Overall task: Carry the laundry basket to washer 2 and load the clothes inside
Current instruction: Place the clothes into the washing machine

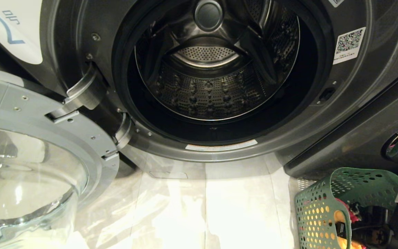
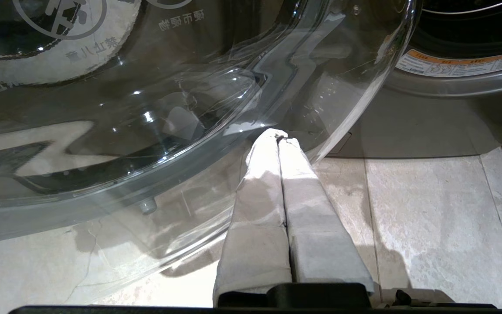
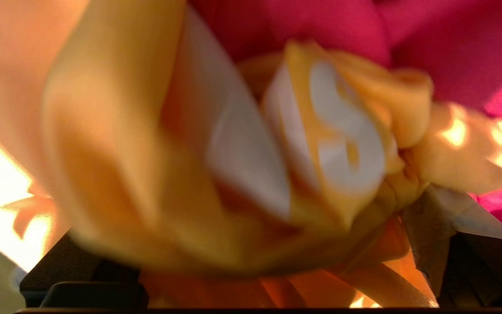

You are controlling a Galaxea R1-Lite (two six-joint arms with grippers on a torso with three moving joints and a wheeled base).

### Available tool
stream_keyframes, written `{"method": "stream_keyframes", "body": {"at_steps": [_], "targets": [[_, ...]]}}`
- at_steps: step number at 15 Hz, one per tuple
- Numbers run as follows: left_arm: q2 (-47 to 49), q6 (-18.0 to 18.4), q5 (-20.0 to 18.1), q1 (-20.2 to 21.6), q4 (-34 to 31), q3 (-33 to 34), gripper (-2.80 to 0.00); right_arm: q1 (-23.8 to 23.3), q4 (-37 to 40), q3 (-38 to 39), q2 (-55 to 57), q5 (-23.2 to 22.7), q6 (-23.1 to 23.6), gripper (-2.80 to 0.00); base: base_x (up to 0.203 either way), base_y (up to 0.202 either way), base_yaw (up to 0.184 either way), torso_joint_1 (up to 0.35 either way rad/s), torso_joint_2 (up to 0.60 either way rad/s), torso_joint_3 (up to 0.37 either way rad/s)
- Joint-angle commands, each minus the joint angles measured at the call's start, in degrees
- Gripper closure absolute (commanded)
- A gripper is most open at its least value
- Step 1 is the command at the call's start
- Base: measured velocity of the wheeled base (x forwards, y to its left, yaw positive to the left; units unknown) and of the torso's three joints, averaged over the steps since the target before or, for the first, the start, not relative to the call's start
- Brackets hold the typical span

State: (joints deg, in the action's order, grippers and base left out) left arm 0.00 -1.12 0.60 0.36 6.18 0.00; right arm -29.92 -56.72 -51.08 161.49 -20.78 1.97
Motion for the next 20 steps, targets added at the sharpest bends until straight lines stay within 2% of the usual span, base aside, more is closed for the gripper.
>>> {"method": "stream_keyframes", "body": {"at_steps": [1, 7, 8, 12, 16, 20], "targets": [[0.00, -0.02, 0.02, -0.01, 0.06, 2.29, 0.00, 1.48, -0.23, -0.78, 2.97, -0.22, 0.20, -2.80, 0.000, 0.000, 0.000, 0.000, 0.00, 0.000], [0.00, -0.02, 0.02, -0.01, 0.06, 2.29, 0.00, 2.06, -0.14, -4.65, 6.03, 0.21, -0.22, -2.80, 0.000, 0.000, 0.000, 0.000, 0.00, 0.000], [0.00, -0.02, 0.02, 0.00, 0.06, 2.29, 0.00, 2.05, -0.14, -5.00, 6.03, 0.22, -0.20, 0.00, 0.000, 0.000, 0.000, 0.000, 0.00, 0.000], [0.00, -0.02, 0.02, -0.01, 0.06, 2.29, 0.00, 1.97, -0.14, -5.89, 6.39, 0.33, -0.21, 0.00, 0.000, 0.000, 0.000, 0.000, 0.00, 0.000], [0.00, -0.02, 0.02, 0.04, 0.06, 2.29, 0.00, 1.36, 1.19, -2.54, 1.94, 0.40, -1.02, 0.00, 0.000, 0.000, 0.000, 0.000, 0.00, 0.000], [0.00, -0.02, 0.02, -0.01, 0.06, 2.29, 0.00, -0.94, 10.35, 4.86, -8.76, 0.04, -1.13, 0.00, 0.000, 0.000, 0.000, 0.000, 0.00, 0.000]]}}
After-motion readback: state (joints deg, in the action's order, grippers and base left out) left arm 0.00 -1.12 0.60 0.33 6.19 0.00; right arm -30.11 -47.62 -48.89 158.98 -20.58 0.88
